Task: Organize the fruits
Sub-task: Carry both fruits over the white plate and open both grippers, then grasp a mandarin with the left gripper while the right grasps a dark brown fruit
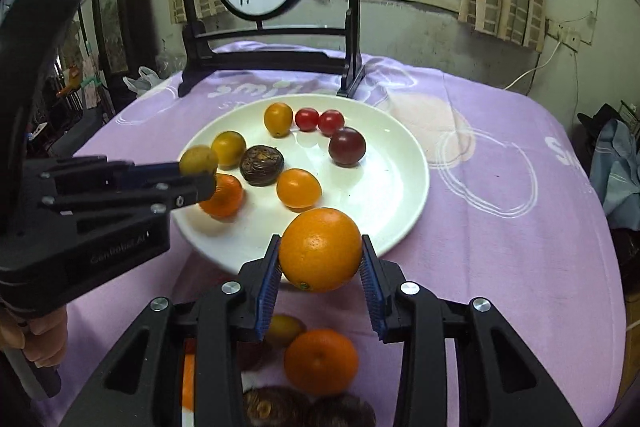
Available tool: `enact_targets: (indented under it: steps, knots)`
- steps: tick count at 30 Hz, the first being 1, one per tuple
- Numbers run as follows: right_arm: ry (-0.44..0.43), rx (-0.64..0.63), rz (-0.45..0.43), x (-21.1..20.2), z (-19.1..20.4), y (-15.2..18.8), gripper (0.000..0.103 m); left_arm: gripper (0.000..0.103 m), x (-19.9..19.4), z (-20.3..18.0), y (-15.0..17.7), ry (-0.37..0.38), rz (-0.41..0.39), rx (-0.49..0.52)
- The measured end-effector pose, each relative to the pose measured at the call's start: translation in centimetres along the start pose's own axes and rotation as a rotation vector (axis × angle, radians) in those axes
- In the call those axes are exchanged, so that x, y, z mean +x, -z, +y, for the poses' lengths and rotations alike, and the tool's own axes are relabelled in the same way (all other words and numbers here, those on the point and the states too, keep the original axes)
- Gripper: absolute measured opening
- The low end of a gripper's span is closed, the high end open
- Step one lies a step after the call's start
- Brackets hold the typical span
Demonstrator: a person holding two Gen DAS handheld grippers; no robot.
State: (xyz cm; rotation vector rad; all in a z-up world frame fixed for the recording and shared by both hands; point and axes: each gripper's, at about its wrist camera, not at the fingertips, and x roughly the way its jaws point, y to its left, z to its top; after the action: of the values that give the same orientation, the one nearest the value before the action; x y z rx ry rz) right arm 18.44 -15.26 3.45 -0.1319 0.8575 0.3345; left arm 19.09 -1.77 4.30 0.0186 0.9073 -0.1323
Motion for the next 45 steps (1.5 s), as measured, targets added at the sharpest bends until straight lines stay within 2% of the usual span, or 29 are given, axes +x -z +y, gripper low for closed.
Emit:
enact_targets:
  steps: [6, 7, 8, 10, 11, 19, 26, 30, 32, 39, 45]
  knots:
    - [-0.004, 0.012, 0.060, 3.2, 0.0, -0.5, 0.039, 0.025, 3.4, -0.7, -1.3, -0.011, 0.050, 0.006]
    - [-0.007, 0.015, 0.058, 3.2, 0.0, -0.5, 0.045, 0.030, 3.6, -0.8, -1.3, -0.006, 0.053, 0.002]
    - [-0.008, 0.018, 0.053, 3.1, -0.1, -0.5, 0.050, 0.040, 3.6, -0.9, -1.3, 0.002, 0.046, 0.000]
    - [-0.008, 0.019, 0.033, 2.4, -0.2, -0.3, 0.051, 0.055, 3.3, -1.2, -1.2, -0.011, 0.030, 0.005]
    - [-0.015, 0.016, 0.032, 2.0, -0.2, -0.1, 0.051, 0.057, 3.0, -1.2, -1.1, -0.020, 0.020, 0.006]
    - [-0.025, 0.037, 0.011, -2.0, -1.1, 2.0, 0.051, 0.065, -1.6, -1.0, 1.3, -0.021, -0.024, -0.002]
    - [-0.025, 0.059, -0.011, -5.6, -1.3, 4.0, 0.052, 0.070, -5.3, -0.6, 5.5, 0.009, -0.030, -0.053]
    - [-0.024, 0.077, -0.011, -7.0, -1.3, 5.7, 0.057, 0.072, -6.7, -0.5, 8.0, 0.021, -0.020, -0.067]
    - [-0.023, 0.076, -0.005, -7.4, -1.1, 6.8, 0.059, 0.076, -7.1, -0.6, 9.0, 0.013, -0.014, -0.058]
    - [-0.002, 0.100, 0.044, -8.2, -1.4, 11.5, 0.060, 0.077, -7.1, -1.2, 12.2, 0.017, 0.010, -0.034]
    - [0.022, 0.090, 0.094, -7.5, -1.6, 13.5, 0.060, 0.077, -6.4, -1.4, 13.6, 0.034, 0.026, -0.022]
